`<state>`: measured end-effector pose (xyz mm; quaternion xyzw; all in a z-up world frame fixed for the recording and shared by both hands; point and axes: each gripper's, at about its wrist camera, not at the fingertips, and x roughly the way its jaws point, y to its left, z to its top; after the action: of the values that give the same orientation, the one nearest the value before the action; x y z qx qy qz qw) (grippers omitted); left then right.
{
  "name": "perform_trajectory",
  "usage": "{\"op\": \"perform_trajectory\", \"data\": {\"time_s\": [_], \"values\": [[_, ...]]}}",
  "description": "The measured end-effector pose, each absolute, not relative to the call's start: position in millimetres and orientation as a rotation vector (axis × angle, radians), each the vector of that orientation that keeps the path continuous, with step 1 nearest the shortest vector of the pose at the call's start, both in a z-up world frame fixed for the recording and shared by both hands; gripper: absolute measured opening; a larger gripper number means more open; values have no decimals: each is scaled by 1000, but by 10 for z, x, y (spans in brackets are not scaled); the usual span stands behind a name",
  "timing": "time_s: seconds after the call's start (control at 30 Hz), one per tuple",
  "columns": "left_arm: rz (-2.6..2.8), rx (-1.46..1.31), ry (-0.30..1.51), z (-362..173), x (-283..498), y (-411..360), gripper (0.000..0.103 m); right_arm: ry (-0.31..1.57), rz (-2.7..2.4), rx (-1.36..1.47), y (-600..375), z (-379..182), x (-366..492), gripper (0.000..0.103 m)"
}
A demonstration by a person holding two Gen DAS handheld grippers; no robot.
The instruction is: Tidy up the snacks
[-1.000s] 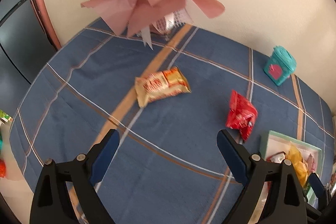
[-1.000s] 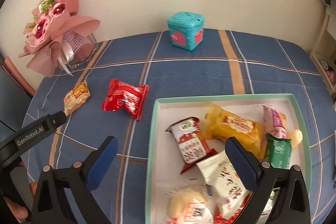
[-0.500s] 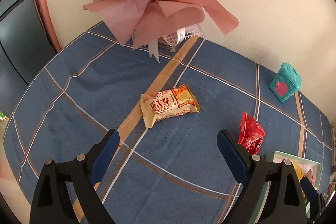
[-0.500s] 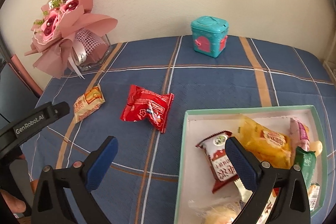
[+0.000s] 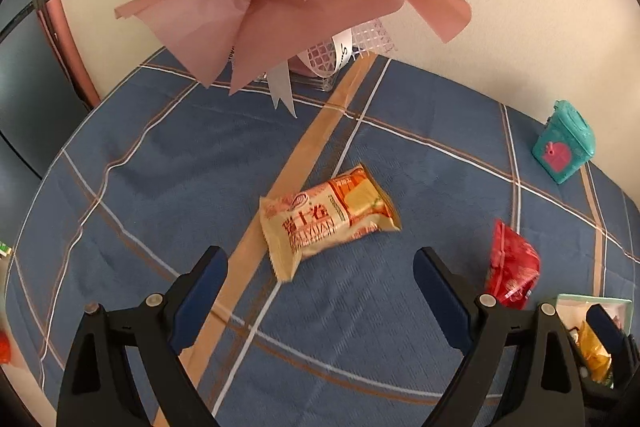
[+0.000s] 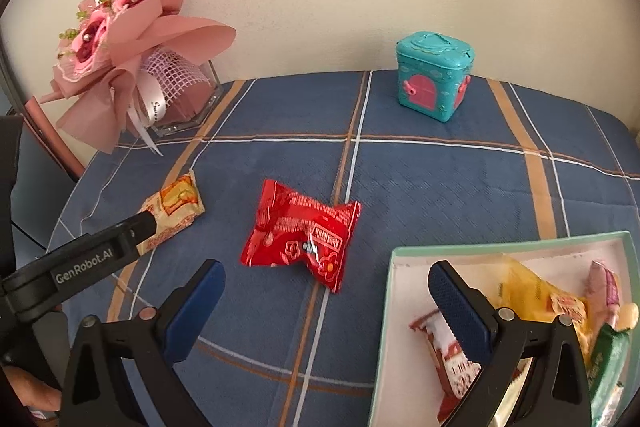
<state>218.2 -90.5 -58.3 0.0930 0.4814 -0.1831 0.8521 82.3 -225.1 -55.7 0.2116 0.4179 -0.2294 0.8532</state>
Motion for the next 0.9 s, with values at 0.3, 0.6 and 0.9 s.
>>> {"op": "perform_trajectory", "data": {"time_s": [0.3,0.6,0.9], "values": [[-411,170,1027,-673,2538,-1097,94,865,-459,439,-2340,-678,1232,103],[-376,172,1098,-933,2806,-1210,94,922,-439,463,-2388,-962,1453,97],[-328,135,1138,-1025,2829,-1156,92,946,-450,535,-2457,-1086,1406,73]]}}
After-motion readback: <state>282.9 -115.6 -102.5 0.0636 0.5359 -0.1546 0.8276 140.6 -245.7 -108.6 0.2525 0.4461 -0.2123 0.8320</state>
